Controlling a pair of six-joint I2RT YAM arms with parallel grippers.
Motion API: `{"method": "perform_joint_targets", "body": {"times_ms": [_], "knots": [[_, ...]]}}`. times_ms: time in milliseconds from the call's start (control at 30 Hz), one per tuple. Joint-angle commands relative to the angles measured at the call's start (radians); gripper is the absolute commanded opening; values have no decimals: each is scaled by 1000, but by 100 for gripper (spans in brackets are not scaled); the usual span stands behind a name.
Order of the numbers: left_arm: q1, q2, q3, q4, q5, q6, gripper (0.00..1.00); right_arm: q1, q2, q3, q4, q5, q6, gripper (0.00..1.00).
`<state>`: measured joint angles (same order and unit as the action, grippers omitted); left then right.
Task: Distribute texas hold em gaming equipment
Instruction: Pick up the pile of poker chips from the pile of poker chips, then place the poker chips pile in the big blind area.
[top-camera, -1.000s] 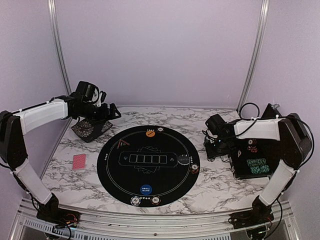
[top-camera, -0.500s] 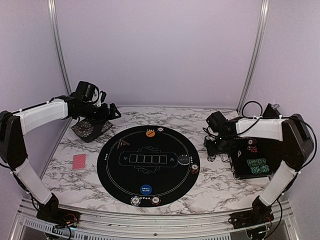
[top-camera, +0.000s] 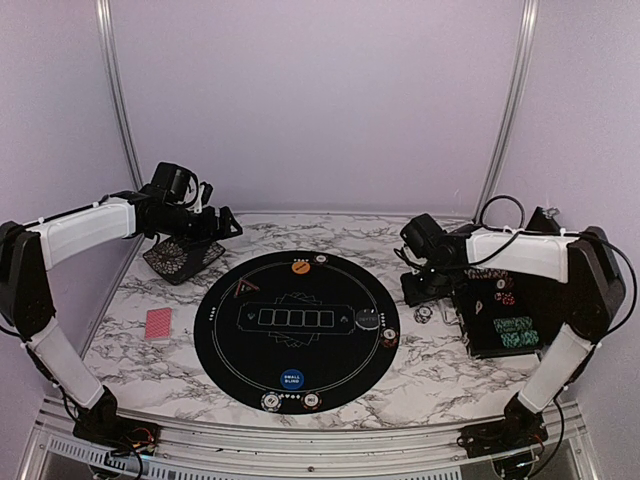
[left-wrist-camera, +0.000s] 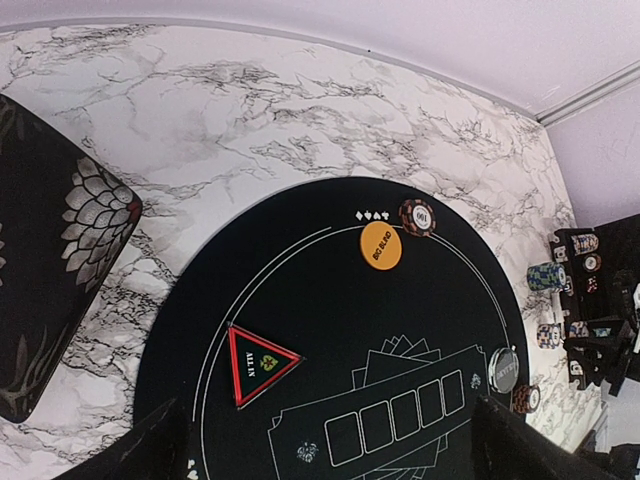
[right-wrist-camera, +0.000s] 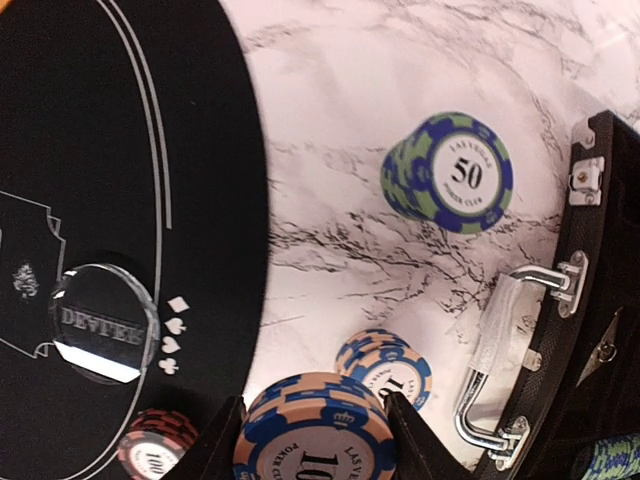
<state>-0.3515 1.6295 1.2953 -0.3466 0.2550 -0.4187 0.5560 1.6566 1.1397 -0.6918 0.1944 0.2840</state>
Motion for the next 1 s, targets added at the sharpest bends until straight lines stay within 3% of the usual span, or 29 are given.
{"method": "perform_joint_targets", "body": {"times_ms": [0,967], "knots": [[3,-8,7,-20,15,11,99,52,23,90,-31,18,12,42],[5,-25,-18,-21,30,18,99,114,633,803,-67,-38,-188,42]]}}
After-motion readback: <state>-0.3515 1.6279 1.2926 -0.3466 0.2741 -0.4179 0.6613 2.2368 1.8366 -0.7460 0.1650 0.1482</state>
